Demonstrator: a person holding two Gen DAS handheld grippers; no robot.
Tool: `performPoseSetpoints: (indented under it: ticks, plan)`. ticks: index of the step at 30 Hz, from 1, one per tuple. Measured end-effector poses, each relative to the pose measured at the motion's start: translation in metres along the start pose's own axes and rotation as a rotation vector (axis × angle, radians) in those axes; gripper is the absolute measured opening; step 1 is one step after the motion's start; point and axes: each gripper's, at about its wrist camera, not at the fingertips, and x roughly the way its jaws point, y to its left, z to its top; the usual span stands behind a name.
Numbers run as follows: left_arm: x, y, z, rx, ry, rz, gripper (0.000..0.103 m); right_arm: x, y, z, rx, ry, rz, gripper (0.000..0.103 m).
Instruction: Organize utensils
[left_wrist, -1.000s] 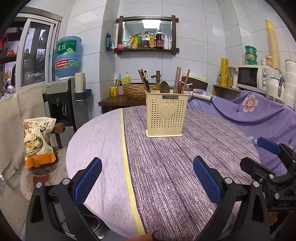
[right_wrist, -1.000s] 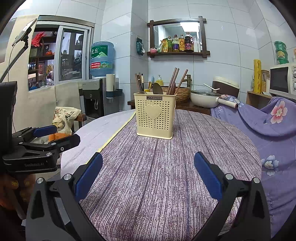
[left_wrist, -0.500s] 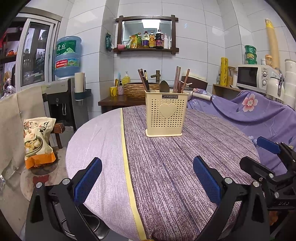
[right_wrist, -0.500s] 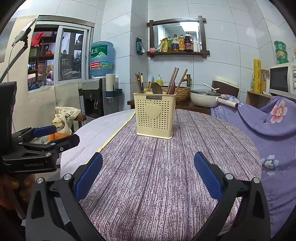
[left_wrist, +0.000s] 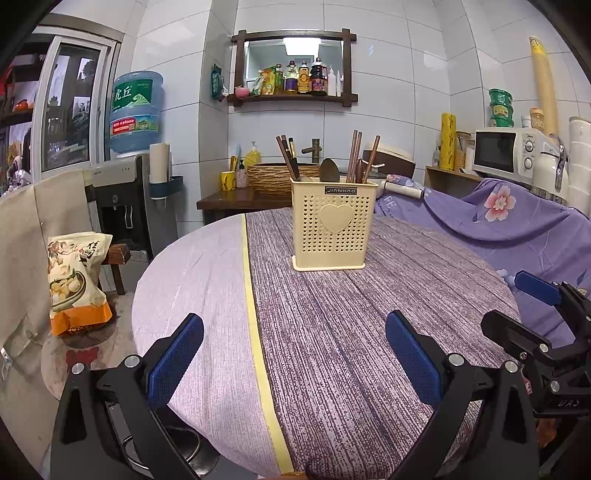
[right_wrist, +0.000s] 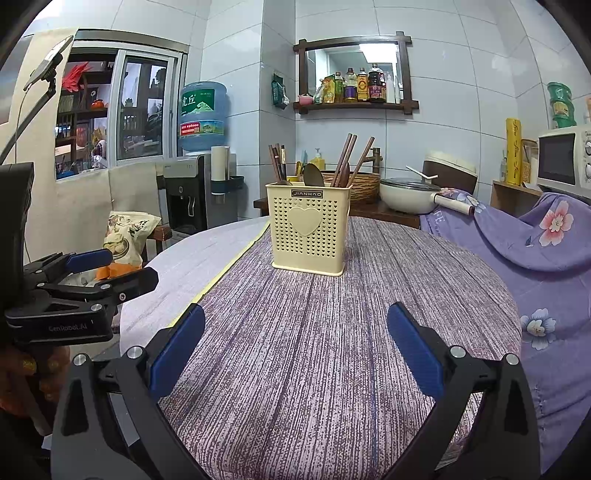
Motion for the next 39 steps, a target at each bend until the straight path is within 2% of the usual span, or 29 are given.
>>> performPoseSetpoints:
  ticks: [39]
  plan:
    - [0.0014,-0.0002,0.0002,0.000,0.004,0.001,0.097,-0.0004,0.0010,0.0017,-0.005,0.010,0.000,0.097]
